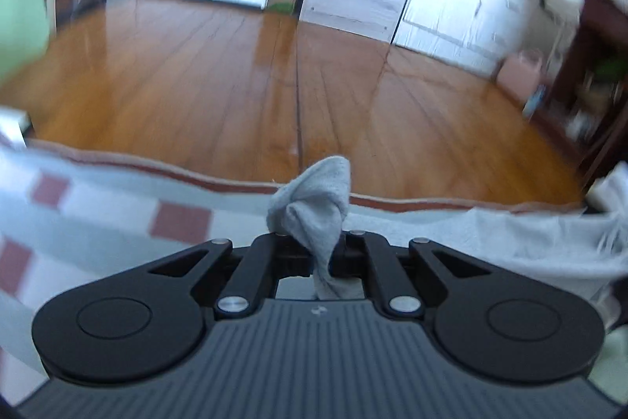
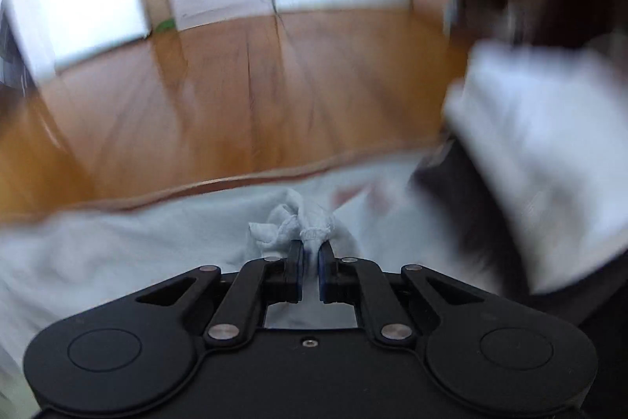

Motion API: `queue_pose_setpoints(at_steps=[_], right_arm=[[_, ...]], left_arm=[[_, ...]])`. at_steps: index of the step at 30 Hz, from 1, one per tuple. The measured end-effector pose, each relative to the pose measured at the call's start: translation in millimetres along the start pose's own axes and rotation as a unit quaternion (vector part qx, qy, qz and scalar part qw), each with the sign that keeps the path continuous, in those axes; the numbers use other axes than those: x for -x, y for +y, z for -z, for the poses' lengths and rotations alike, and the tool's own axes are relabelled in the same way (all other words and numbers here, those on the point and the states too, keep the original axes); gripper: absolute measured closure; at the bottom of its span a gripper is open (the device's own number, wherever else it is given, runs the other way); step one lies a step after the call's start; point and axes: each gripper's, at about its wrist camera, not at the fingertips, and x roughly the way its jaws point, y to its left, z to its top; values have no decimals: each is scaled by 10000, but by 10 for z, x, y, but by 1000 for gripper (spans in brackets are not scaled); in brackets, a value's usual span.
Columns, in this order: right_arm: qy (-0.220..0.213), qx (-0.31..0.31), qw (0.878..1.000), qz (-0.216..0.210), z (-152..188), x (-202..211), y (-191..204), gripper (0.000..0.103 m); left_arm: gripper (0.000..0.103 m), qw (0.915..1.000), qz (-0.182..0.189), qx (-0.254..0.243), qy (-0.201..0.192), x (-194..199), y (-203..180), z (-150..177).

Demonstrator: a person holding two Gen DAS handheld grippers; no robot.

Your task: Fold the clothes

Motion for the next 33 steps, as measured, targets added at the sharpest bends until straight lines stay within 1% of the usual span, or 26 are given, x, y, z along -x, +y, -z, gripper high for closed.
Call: queue_pose_setpoints(at_steps=[1,2,3,4,6,7,8,9,10,11,12,13,14,15,16,19,21,22,23,25,27,28,29,31,32,33], right_arm=[[-108,499,9985,184,62,118,99,95],[-101,1032,9940,351,145,187,207,95],[195,1396,9893,370,270,147,274,95],[671,1462,9867,219,414,48,272,95],[1618,1584,9740,-86,700,-150,268,95],[1908,1487,9700,-251,800,-197,237,95],[1951,1181,9727,-432,838,-175,168,94],[1956,874,9744,-686,847,-142,89,92],[1911,567,9744,-1038,815,-92,-1,88],[1860,259,9724,-1387,783,-43,-92,86],[1791,-133,9663,-1846,772,0,-193,86],[1692,-637,9525,-2450,788,34,-308,86],[1583,-1136,9326,-3039,804,68,-424,86],[1477,-1597,9112,-3499,822,86,-529,87],[1388,-1827,9061,-3555,836,90,-588,87],[1130,-1764,9395,-2708,847,124,-637,86],[941,-1473,9636,-2024,840,162,-617,85],[851,-1316,9710,-1805,844,149,-605,80],[838,-1276,9738,-1684,852,117,-603,63],[1035,-1556,9656,-1809,886,-1,-627,45],[1245,-1959,9454,-2289,944,-128,-662,45],[1268,-2078,9379,-2470,971,-199,-665,42],[1286,-2100,9382,-2433,998,-247,-646,40],[1285,-1977,9508,-2008,1033,-332,-581,40],[1283,-1914,9564,-1794,1050,-375,-548,44],[1182,-1702,9643,-1647,1051,-376,-485,58]], left_arm=[[98,10000,-15,-10,-7,6,14,18],[97,9998,-115,-154,-3,4,-11,33],[97,9992,-216,-321,26,-6,-47,51],[97,9980,-320,-542,108,-36,-106,77],[97,9937,-539,-916,345,-115,-205,143],[97,9908,-660,-1078,477,-160,-244,180],[97,9878,-788,-1207,583,-195,-264,219],[97,9863,-865,-1251,642,-201,-255,241],[97,9867,-879,-1195,671,-198,-231,232],[96,9870,-893,-1139,700,-195,-206,223],[96,9877,-890,-1061,722,-192,-177,210],[96,9892,-852,-946,727,-185,-143,192],[95,9902,-828,-858,731,-176,-121,180],[95,9911,-804,-771,734,-167,-99,168],[95,9916,-791,-706,740,-160,-81,160],[95,9911,-834,-692,775,-137,-87,187],[95,9907,-848,-696,800,-144,-88,194],[95,9905,-856,-698,817,-154,-87,201],[95,9903,-870,-694,838,-163,-86,206],[95,9896,-904,-694,878,-180,-84,217],[95,9883,-976,-746,910,-195,-86,229],[94,9875,-1011,-773,926,-202,-87,235],[94,9868,-1047,-799,941,-209,-88,240],[94,9853,-1118,-851,973,-223,-89,252],[94,9845,-1153,-877,989,-230,-90,258],[94,9837,-1188,-904,1005,-238,-91,263]])
